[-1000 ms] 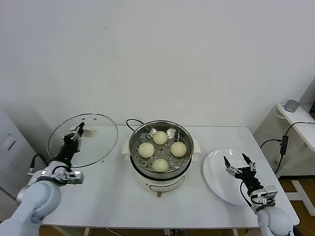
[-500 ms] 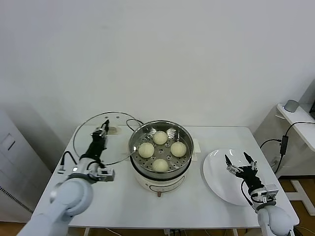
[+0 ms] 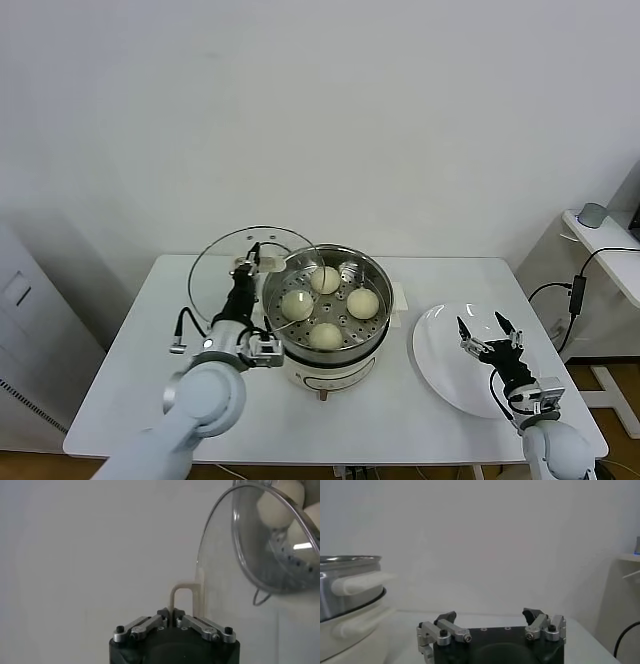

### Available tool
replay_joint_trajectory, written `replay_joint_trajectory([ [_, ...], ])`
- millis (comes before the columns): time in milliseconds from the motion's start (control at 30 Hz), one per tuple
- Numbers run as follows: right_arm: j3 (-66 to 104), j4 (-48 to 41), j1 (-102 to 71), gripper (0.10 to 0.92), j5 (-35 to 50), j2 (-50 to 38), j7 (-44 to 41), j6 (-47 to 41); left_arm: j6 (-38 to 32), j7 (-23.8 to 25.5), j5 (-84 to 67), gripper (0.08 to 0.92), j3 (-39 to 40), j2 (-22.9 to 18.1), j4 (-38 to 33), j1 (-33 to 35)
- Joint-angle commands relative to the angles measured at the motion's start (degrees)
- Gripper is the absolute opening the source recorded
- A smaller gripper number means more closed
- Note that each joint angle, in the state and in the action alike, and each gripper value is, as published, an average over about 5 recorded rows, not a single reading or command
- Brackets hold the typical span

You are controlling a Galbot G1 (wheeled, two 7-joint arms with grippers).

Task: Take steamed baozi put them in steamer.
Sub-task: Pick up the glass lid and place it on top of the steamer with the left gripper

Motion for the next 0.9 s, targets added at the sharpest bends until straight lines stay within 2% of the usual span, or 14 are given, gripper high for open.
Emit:
replay_joint_trajectory([
  [33, 0.14, -0.06, -0.03, 0.823, -0.08, 0.14, 0.09, 0.03, 2.50, 1.33, 4.60, 0.110, 6.08, -4.65, 3.17, -2.63],
  [367, 0.09, -0.43, 0.02, 0.823, -0.24, 0.27, 0.01, 0.09, 4.08, 2.82, 6.76, 0.110, 8.63, -8.83, 6.38, -3.85],
  [900, 0.09, -0.90, -0.18, 0.823, -0.71, 0.61, -0.08, 0.28, 4.27, 2.38, 8.22, 0.110, 10.69, -12.33, 10.82, -5.35],
])
